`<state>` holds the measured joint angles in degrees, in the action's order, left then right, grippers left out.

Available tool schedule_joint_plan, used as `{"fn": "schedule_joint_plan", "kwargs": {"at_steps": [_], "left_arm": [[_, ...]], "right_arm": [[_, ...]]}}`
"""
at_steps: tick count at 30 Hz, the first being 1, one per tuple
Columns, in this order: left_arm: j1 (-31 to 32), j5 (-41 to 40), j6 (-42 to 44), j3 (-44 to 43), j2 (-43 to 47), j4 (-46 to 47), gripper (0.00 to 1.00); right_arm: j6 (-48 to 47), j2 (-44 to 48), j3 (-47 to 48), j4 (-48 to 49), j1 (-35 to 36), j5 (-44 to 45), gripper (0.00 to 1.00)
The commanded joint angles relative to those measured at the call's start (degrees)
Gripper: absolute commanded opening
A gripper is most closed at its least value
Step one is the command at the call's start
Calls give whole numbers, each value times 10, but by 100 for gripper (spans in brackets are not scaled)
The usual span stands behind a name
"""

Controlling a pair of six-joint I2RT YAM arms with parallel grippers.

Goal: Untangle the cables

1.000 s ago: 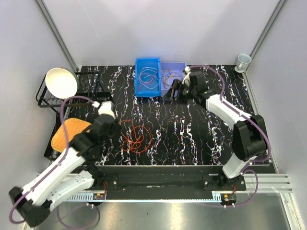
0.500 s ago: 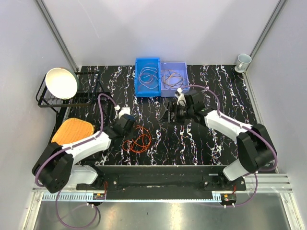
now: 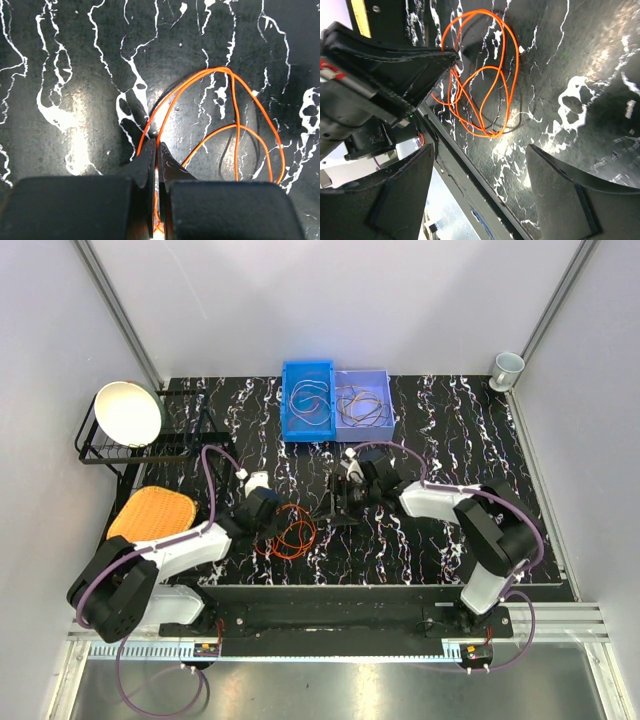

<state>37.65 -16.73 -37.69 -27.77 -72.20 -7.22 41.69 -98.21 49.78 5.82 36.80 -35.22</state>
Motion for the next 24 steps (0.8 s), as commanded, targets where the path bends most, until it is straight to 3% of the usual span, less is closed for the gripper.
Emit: {"fn": "schedule_joint_plan", "kwargs": {"at_steps": [1, 8, 24], "left_arm": [[-3, 11, -20, 10, -15, 45, 0], [-2, 15, -27, 20, -30, 59, 0], [-2, 22, -31, 28, -30, 70, 0]], "right_arm": [[28, -27, -4, 64, 20, -5, 80], [53, -70, -9, 103, 40, -10, 76], [88, -151, 23, 147, 78, -20, 57]]}}
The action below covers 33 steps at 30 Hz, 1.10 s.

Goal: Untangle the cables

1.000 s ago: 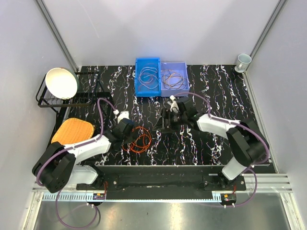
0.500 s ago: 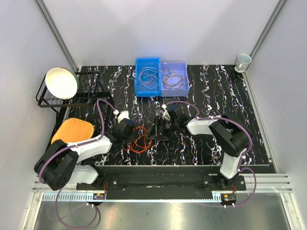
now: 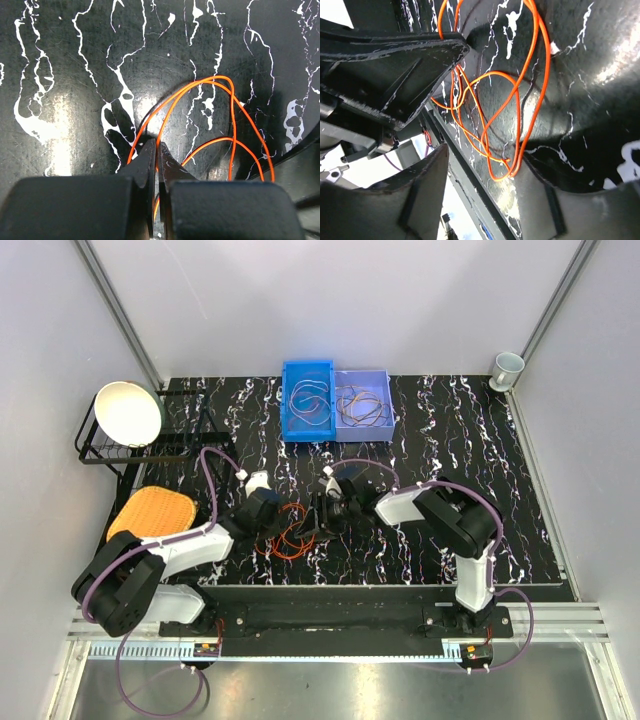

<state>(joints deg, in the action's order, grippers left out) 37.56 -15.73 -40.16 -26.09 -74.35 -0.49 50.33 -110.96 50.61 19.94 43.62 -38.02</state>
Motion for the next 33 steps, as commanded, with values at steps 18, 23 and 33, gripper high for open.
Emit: {"fn": "schedule_joint_plan", "kwargs": {"at_steps": [18, 23, 33], "left_arm": [[-1, 42, -14, 23, 8, 14, 0], [2, 55, -8, 10, 55, -19, 16], [9, 17, 11, -64, 240, -158, 62]], "right_arm": [[16, -70, 31, 31, 13, 7, 7], [8, -41, 39, 3, 13, 4, 0], [-41, 37, 99, -125, 14, 23, 0]]}}
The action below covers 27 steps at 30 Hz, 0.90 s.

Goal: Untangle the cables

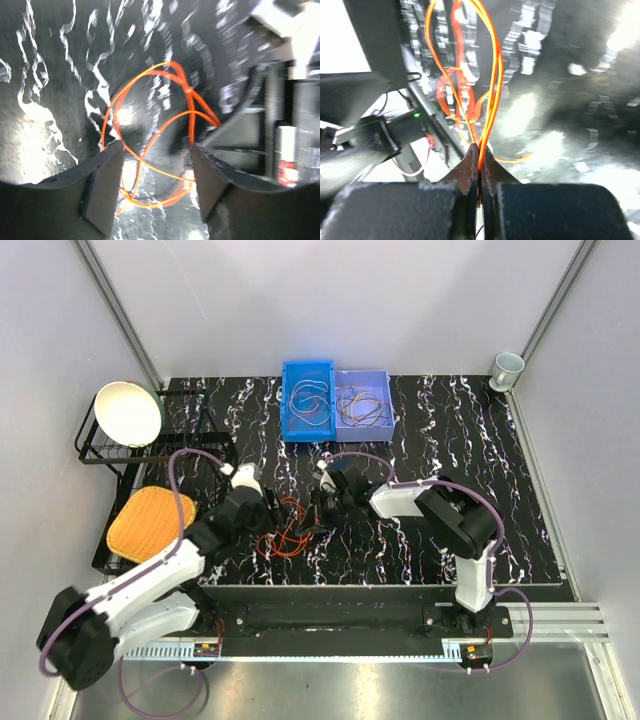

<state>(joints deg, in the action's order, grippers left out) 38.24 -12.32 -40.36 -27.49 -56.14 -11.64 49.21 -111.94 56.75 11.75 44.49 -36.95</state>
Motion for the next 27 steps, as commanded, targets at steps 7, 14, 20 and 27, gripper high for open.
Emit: {"fn": "schedule_joint_plan", "kwargs": {"at_steps": [7, 14, 20, 27], "left_arm": [[24, 9, 67, -81, 147, -84, 63], [125, -63, 110, -101, 154, -88, 62], [203, -140, 116, -118, 100, -83, 58], [263, -230, 121, -144, 32, -85, 57]], "right_arm": [[-47, 87, 92, -111, 3, 23, 0], [-75, 110, 172, -220, 1, 45, 0], [-74, 117, 190, -248, 1, 50, 0], [-70, 137, 183, -255, 0, 50, 0]]}}
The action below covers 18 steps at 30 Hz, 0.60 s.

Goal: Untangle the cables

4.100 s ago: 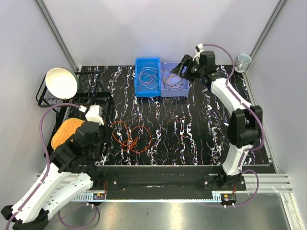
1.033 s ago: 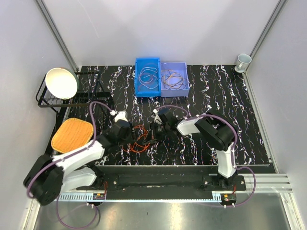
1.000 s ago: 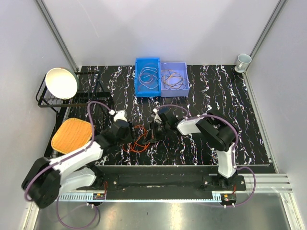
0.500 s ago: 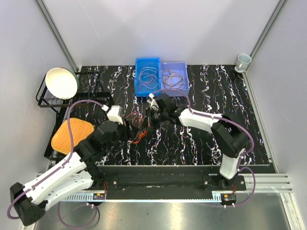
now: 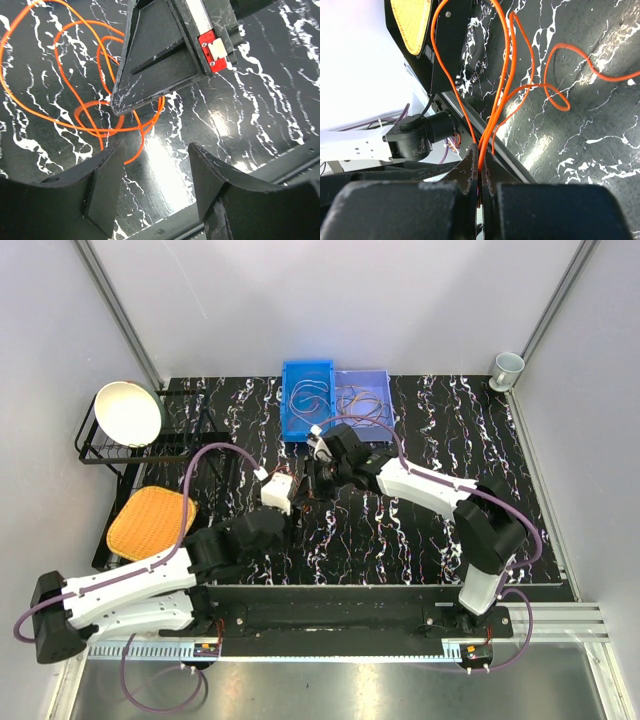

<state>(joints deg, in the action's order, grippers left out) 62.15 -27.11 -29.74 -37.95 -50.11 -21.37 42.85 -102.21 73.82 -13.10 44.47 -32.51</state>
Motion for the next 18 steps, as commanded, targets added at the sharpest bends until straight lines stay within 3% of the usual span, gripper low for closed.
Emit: {"fn": "schedule_joint_plan", "kwargs": {"at_steps": [1, 12, 18], "left_arm": [[29, -100, 13, -48, -38, 12, 57], [74, -243, -25, -106, -155, -46, 43], [82, -279, -46, -120, -184, -72, 43]], "right_arm": [[-7, 41, 12, -8, 0, 5, 0], [8, 54, -3, -6, 0, -4, 0], [14, 61, -13, -6, 1, -4, 0]]}}
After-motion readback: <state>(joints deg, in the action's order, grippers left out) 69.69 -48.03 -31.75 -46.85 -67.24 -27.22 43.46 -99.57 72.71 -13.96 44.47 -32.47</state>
